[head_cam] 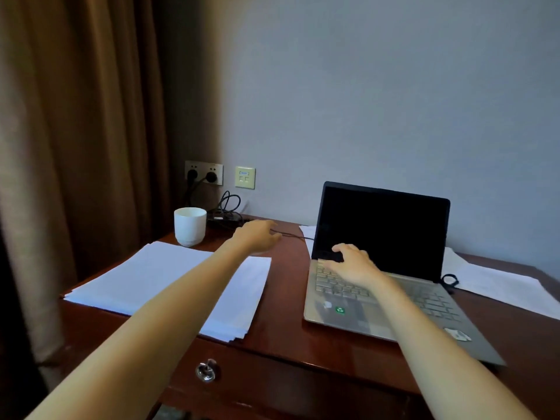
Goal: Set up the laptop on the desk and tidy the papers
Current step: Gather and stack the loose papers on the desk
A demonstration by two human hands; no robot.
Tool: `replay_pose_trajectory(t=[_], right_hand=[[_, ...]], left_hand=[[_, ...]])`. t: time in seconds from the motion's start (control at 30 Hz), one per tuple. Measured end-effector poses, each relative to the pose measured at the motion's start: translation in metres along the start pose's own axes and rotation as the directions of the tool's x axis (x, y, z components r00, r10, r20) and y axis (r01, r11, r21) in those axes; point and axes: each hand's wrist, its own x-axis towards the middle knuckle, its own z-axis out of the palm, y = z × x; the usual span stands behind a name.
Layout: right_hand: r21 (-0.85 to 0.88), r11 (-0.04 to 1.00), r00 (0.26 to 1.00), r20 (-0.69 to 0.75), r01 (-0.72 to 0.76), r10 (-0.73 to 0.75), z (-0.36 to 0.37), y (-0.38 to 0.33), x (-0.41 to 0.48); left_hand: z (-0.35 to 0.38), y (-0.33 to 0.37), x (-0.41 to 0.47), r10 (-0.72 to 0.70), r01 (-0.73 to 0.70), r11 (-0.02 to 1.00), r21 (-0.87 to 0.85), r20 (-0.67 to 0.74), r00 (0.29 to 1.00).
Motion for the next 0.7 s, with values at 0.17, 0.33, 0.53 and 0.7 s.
replay_pose_trajectory(t=[0.17, 0.33, 0.53, 0.7], right_hand=[[-0.018, 0.997, 0.996, -0.046, -0.078, 0.077, -0.024, 0.037, -0.009], [-0.021, 0.989, 0.987, -0.069, -0.145, 0.143, -0.043, 0.078, -0.019], [-0.036, 0.973, 0.972, -0.066, -0.227, 0.224, -0.065, 0.126, -0.037], [-0.027, 0.944, 0.942, -0.076, -0.328, 0.326, -0.078, 0.165, -0.05]], left_hand=[[0.021, 0.055, 0.007, 0.119, -0.121, 0.992, 0.031, 0.046, 0.992], [0.039, 0.105, 0.008, 0.191, -0.197, 0.979, 0.044, 0.108, 0.976], [0.063, 0.158, 0.014, 0.291, -0.296, 0.955, 0.009, 0.164, 0.943], [0.083, 0.201, 0.017, 0.35, -0.353, 0.936, -0.022, 0.191, 0.917]])
